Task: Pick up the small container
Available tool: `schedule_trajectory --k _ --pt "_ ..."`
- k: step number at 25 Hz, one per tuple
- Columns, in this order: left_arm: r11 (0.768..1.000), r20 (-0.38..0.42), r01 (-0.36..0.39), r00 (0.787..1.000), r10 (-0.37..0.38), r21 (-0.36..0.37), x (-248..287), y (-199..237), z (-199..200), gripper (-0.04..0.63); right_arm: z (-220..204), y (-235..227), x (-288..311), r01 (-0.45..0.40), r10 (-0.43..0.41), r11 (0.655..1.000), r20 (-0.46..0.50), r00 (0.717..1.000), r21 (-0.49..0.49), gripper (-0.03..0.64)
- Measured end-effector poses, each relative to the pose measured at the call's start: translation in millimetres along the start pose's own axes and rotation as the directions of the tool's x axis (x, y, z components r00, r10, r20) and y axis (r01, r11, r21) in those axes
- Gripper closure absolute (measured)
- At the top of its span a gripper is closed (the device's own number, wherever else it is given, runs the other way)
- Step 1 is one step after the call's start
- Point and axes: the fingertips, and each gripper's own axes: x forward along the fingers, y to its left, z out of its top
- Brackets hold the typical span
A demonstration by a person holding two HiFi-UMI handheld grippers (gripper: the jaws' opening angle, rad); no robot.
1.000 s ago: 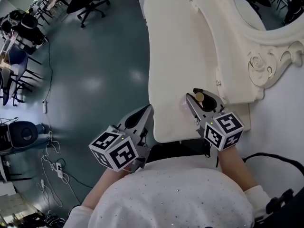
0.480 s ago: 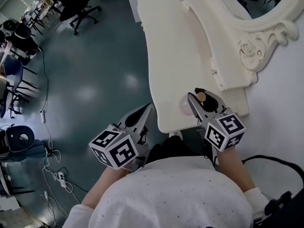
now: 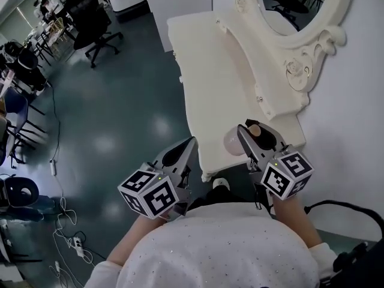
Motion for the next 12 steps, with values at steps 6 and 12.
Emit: schedule_trajectory --k 6,12 --pt "1.000 0.041 0.003 0.999 -0.003 0.019 -17.9 -3.6 11.7 0.595 24.7 10.7 -16.9 0.030 -0.029 0.999 0.046 0.999 -0.022 0.489" --pt "0.999 0.058 0.017 0.998 -0.018 0.028 -32.7 -10.0 18.5 0.595 48.6 30.7 -34.8 0.032 -0.026 0.998 0.122 0.992 -0.048 0.489"
